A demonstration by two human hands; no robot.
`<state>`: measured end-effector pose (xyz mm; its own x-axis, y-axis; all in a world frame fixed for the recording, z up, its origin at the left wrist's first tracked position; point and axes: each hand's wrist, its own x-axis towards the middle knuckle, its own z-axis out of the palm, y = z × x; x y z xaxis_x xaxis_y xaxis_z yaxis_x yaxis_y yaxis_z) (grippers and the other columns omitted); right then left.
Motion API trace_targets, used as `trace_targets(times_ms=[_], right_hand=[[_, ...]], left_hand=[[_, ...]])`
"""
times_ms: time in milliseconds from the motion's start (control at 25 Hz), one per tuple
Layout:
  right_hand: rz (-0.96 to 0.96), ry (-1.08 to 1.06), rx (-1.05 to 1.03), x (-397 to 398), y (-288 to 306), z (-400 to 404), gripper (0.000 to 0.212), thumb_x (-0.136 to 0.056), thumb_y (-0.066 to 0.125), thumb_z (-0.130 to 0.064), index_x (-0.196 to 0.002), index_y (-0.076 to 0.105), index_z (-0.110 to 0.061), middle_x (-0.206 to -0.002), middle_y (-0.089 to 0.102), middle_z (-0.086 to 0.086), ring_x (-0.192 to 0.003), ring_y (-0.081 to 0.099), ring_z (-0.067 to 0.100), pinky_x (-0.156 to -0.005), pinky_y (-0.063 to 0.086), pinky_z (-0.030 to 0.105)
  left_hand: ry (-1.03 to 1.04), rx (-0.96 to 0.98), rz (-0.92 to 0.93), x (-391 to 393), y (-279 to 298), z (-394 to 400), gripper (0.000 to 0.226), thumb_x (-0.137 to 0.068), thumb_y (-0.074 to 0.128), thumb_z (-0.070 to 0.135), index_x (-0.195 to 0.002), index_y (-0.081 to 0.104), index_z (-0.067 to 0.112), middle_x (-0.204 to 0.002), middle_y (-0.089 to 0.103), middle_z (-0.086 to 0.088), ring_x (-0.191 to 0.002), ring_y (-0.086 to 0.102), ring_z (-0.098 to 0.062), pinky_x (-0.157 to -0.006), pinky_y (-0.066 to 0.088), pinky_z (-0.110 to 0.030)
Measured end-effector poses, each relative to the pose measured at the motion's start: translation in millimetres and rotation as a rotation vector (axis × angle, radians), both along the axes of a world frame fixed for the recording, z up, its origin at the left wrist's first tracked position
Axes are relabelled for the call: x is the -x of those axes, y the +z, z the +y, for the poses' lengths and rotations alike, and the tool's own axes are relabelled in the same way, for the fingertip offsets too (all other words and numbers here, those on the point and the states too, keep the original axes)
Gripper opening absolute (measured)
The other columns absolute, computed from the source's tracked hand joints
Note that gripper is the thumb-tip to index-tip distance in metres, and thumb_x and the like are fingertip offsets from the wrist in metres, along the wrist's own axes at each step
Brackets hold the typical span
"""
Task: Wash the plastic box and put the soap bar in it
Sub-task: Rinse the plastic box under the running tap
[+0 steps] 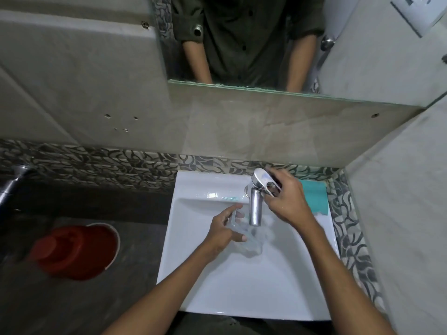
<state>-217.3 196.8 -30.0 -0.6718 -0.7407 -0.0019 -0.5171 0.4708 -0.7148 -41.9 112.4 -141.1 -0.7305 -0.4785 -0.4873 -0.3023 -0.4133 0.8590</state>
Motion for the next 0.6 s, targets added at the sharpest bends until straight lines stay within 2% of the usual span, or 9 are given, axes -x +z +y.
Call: trace_targets(times_ms=[40, 80, 160, 240, 320, 400, 440, 520, 600], right_hand=[[-0.127, -0.159, 0.114, -10, -13, 8, 0.046, -0.074, 0.076, -0.001, -0.114, 0.068, -0.019, -0.094, 0.065, 0.000, -0.080, 0.062, 0.012, -0.072, 0.048, 0.020], [-0.253, -0.322, 0.213, -23, -29, 18, 0.041, -0.077, 0.074, 0.002, -0.110, 0.066, -0.019, -0.092, 0.067, -0.001, -0.079, 0.063, 0.012, -0.071, 0.049, 0.019], [-0.383, -0.528, 0.208, -51, -61, 36, 0.028, -0.084, 0.066, 0.002, -0.096, 0.065, -0.023, -0.086, 0.069, -0.002, -0.077, 0.065, 0.020, -0.068, 0.050, 0.023], [-0.473, -0.415, 0.059, -73, -87, 45, 0.025, -0.088, 0.062, -0.002, -0.087, 0.070, -0.026, -0.086, 0.074, -0.003, -0.080, 0.068, 0.022, -0.068, 0.050, 0.021], [-0.562, -0.240, -0.090, -84, -95, 36, 0.014, -0.094, 0.062, -0.020, -0.089, 0.072, -0.028, -0.093, 0.076, -0.004, -0.085, 0.068, 0.013, -0.069, 0.048, 0.023], [-0.632, -0.224, -0.104, -83, -91, 21, 0.018, -0.094, 0.060, -0.037, -0.094, 0.073, -0.024, -0.091, 0.074, -0.001, -0.080, 0.067, 0.012, -0.069, 0.048, 0.029], [-0.679, -0.225, -0.050, -84, -90, 16, 0.022, -0.092, 0.059, -0.040, -0.092, 0.073, -0.023, -0.087, 0.073, -0.003, -0.076, 0.066, 0.010, -0.068, 0.050, 0.030], [-0.744, -0.133, 0.030, -86, -89, 13, 0.021, -0.093, 0.058, -0.039, -0.083, 0.074, -0.029, -0.080, 0.074, -0.011, -0.072, 0.068, 0.003, -0.065, 0.053, 0.023], [-0.724, 0.019, -0.022, -87, -94, 24, 0.027, -0.093, 0.058, -0.037, -0.067, 0.065, -0.034, -0.066, 0.063, -0.021, -0.062, 0.058, -0.001, -0.059, 0.044, 0.013]], left_hand=[[0.012, -0.028, 0.014, 1, -1, -1, 0.091, -0.045, 0.078, -0.007, -0.125, 0.067, 0.034, -0.113, 0.066, 0.003, -0.114, 0.061, -0.020, -0.070, 0.058, -0.029], [0.019, -0.050, 0.025, 2, -2, -1, 0.092, -0.044, 0.076, -0.009, -0.125, 0.068, 0.032, -0.113, 0.067, 0.004, -0.113, 0.061, -0.018, -0.069, 0.058, -0.030], [0.034, -0.097, 0.035, 2, -4, -2, 0.093, -0.041, 0.073, -0.012, -0.122, 0.070, 0.033, -0.111, 0.070, 0.010, -0.107, 0.063, -0.012, -0.067, 0.058, -0.031], [0.034, -0.154, 0.050, 1, -7, -2, 0.094, -0.041, 0.070, -0.016, -0.121, 0.072, 0.031, -0.108, 0.073, 0.013, -0.102, 0.065, -0.010, -0.068, 0.059, -0.032], [0.014, -0.222, 0.053, 1, -10, 1, 0.093, -0.044, 0.068, -0.018, -0.128, 0.069, 0.024, -0.107, 0.073, 0.007, -0.099, 0.067, -0.016, -0.069, 0.059, -0.031], [0.037, -0.282, 0.013, 3, -8, 4, 0.087, -0.054, 0.066, -0.015, -0.134, 0.064, 0.018, -0.094, 0.076, 0.010, -0.083, 0.072, -0.011, -0.061, 0.056, -0.024], [0.083, -0.311, -0.005, 5, -6, 5, 0.080, -0.060, 0.065, -0.011, -0.135, 0.062, 0.016, -0.089, 0.077, 0.010, -0.075, 0.072, -0.010, -0.058, 0.054, -0.021], [0.213, -0.448, 0.018, 10, -3, 4, 0.060, -0.076, 0.061, 0.001, -0.134, 0.058, 0.011, -0.086, 0.077, -0.003, -0.075, 0.072, -0.021, -0.065, 0.055, -0.027], [0.320, -0.562, -0.006, 13, -2, 3, 0.034, -0.097, 0.054, 0.016, -0.130, 0.056, 0.008, -0.082, 0.074, -0.014, -0.074, 0.068, -0.029, -0.070, 0.053, -0.034]])
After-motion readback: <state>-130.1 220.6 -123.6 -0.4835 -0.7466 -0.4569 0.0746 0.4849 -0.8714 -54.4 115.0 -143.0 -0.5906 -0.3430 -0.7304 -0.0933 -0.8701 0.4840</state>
